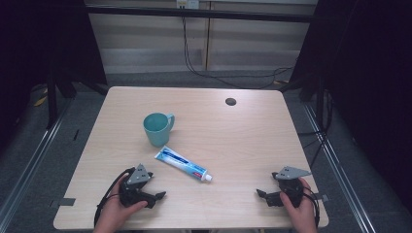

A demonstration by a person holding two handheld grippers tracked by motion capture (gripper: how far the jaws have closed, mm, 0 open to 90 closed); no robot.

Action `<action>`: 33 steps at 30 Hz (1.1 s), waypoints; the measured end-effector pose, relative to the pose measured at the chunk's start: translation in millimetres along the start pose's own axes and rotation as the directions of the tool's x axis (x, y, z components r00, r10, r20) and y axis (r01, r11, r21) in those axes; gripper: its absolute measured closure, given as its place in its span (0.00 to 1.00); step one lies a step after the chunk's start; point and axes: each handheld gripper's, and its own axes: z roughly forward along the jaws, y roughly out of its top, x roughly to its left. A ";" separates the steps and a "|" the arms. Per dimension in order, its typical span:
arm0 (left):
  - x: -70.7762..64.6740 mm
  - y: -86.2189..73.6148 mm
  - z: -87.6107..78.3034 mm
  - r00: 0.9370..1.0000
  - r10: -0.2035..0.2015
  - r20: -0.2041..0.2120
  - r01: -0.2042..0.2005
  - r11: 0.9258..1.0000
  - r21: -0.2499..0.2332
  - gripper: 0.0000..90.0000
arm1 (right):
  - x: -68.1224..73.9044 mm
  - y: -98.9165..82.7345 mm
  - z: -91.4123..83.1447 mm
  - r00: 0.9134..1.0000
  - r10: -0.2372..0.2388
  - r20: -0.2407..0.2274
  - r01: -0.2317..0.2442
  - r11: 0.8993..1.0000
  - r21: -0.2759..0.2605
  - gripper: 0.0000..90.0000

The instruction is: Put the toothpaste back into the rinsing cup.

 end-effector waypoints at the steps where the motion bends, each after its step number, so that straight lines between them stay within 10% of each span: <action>1: -0.2 0.1 0.0 1.000 -0.001 -0.001 0.001 1.000 0.000 0.17 | -0.1 0.0 0.0 1.000 0.000 0.000 0.000 1.000 0.000 0.10; 14: -0.9 0.2 0.2 1.000 -0.006 -0.006 0.006 1.000 0.000 0.17 | 3.5 3.7 1.4 1.000 0.022 0.012 -0.023 1.000 0.018 0.12; 21: -0.7 0.2 0.1 1.000 -0.004 -0.006 0.004 1.000 0.002 0.17 | 24.5 47.5 5.7 0.997 -0.041 -0.063 0.048 0.992 0.117 0.23; 26: -0.7 0.3 -0.1 1.000 -0.003 -0.007 0.003 1.000 0.004 0.17 | 44.4 87.9 22.2 0.981 -0.133 -0.142 0.160 0.967 0.200 0.26; 27: -0.7 0.3 -0.1 1.000 -0.003 -0.007 0.003 1.000 0.004 0.17 | 51.4 99.7 29.1 0.974 -0.182 -0.132 0.209 0.949 0.235 0.26; 33: -0.7 0.2 0.1 1.000 -0.004 -0.006 0.004 1.000 0.002 0.17 | 62.6 115.4 43.6 0.963 -0.205 -0.175 0.251 0.920 0.300 0.27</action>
